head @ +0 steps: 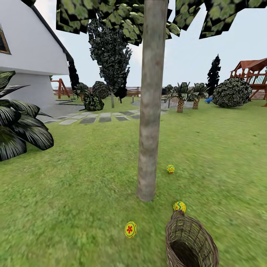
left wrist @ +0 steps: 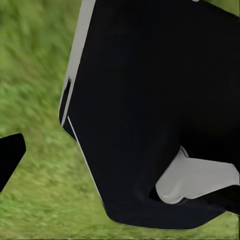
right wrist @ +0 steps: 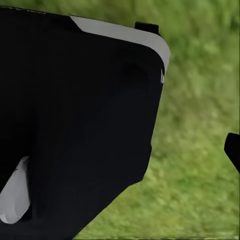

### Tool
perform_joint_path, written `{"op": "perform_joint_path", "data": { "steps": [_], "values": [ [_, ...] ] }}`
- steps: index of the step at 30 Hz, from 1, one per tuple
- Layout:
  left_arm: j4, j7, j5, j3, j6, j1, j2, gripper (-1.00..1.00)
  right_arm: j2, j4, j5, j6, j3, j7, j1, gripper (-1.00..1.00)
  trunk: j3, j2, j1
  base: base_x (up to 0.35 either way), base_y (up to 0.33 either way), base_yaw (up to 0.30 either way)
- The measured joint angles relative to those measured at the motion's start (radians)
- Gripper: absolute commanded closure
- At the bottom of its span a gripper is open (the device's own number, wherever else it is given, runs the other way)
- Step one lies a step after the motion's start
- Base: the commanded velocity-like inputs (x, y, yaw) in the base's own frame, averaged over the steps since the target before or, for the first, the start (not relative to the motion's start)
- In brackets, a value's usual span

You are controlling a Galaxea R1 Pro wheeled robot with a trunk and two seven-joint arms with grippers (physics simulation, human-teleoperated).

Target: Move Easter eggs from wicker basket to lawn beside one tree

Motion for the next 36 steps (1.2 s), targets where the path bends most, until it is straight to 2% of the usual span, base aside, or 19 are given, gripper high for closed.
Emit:
{"op": "perform_joint_path", "data": {
  "steps": [6, 10, 20, 21, 24, 27, 36],
  "values": [
    [0.000, 0.000, 0.017, 0.001, -0.001, 0.028, -0.010, -1.00, -0.001, 0.002, 0.000, -0.005, 0.000, 0.000, 0.048, -1.00, 0.019, 0.042, -0.023, 0.000, 0.000, 0.000],
    [0.000, 0.000, 0.018, 0.001, -0.003, 0.031, -0.012, -1.00, 0.001, 0.002, 0.001, -0.051, 0.000, 0.000, 0.089, -1.00, 0.032, 0.070, -0.038, 0.000, 0.000, 0.000],
    [0.001, 0.000, 0.017, 0.001, -0.005, 0.031, -0.013, -1.00, 0.011, 0.002, -0.001, -0.084, 0.000, 0.000, 0.116, -1.00, 0.063, 0.140, -0.077, 0.000, 0.000, -0.005],
    [0.000, 0.000, 0.017, 0.001, -0.005, 0.031, -0.013, -1.00, 0.010, 0.001, -0.007, -0.085, -0.001, 0.000, 0.116, -1.00, 0.066, 0.147, -0.081, 0.000, 0.000, -0.151],
    [-0.002, 0.000, 0.016, -0.001, -0.007, 0.031, -0.017, -1.00, 0.010, -0.003, -0.069, -0.088, -0.002, 0.000, 0.116, -1.00, 0.076, 0.168, -0.092, 0.000, 0.000, -0.238],
    [-0.003, 0.001, 0.014, -0.003, -0.007, 0.031, -0.022, -1.00, 0.010, -0.005, -0.105, -0.088, -0.001, 0.000, 0.116, -1.00, 0.085, 0.189, -0.104, 0.000, 0.000, -0.276],
    [-0.003, 0.001, 0.013, -0.004, -0.007, 0.031, -0.022, -1.00, 0.011, -0.005, -0.112, -0.088, 0.000, 0.000, 0.117, -1.00, 0.113, 0.252, -0.138, 0.000, 0.000, -0.285]
  ]
}}
